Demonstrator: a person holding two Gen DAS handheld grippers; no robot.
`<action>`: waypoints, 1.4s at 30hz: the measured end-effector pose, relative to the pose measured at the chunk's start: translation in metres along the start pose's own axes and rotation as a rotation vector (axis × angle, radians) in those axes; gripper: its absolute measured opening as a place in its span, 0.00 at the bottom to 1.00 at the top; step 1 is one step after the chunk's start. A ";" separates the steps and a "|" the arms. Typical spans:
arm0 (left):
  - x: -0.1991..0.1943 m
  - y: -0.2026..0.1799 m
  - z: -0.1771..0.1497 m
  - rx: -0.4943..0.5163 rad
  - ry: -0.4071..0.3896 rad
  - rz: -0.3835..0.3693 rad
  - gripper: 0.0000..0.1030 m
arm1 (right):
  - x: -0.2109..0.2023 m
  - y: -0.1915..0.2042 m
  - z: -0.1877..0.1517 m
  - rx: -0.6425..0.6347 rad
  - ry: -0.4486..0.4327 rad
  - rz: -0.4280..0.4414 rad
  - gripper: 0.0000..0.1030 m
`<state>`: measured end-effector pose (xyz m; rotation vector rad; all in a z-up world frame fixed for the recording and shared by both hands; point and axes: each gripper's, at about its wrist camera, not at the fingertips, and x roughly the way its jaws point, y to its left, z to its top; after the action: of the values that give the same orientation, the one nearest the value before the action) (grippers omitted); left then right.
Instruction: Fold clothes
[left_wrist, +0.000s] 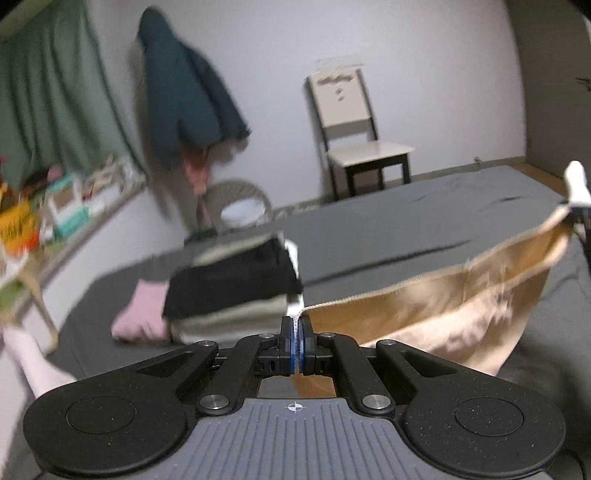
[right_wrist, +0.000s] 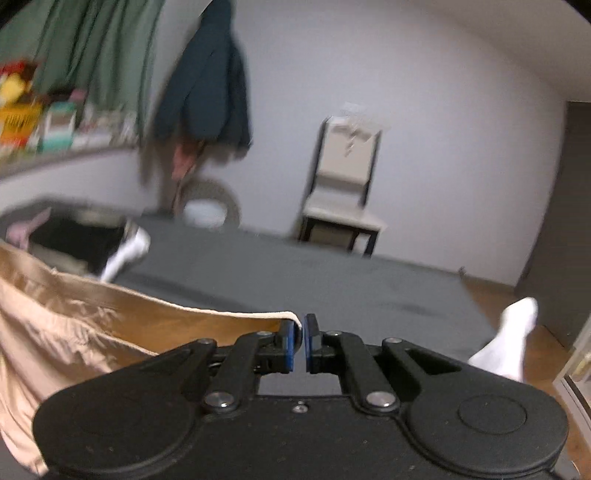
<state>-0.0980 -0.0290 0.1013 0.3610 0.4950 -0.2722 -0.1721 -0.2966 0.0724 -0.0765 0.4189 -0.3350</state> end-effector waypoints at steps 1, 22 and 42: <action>-0.007 0.002 0.006 0.016 -0.017 -0.009 0.02 | -0.008 -0.008 0.007 0.038 -0.016 0.005 0.06; 0.091 0.022 -0.057 -0.275 0.298 -0.097 0.02 | 0.091 0.022 -0.069 0.049 0.377 0.120 0.06; 0.111 0.008 -0.117 -0.607 0.389 -0.169 0.02 | 0.090 0.054 -0.092 -0.147 0.431 0.103 0.19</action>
<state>-0.0490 0.0060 -0.0485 -0.2287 0.9609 -0.2024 -0.1161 -0.2759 -0.0544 -0.1259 0.8721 -0.2168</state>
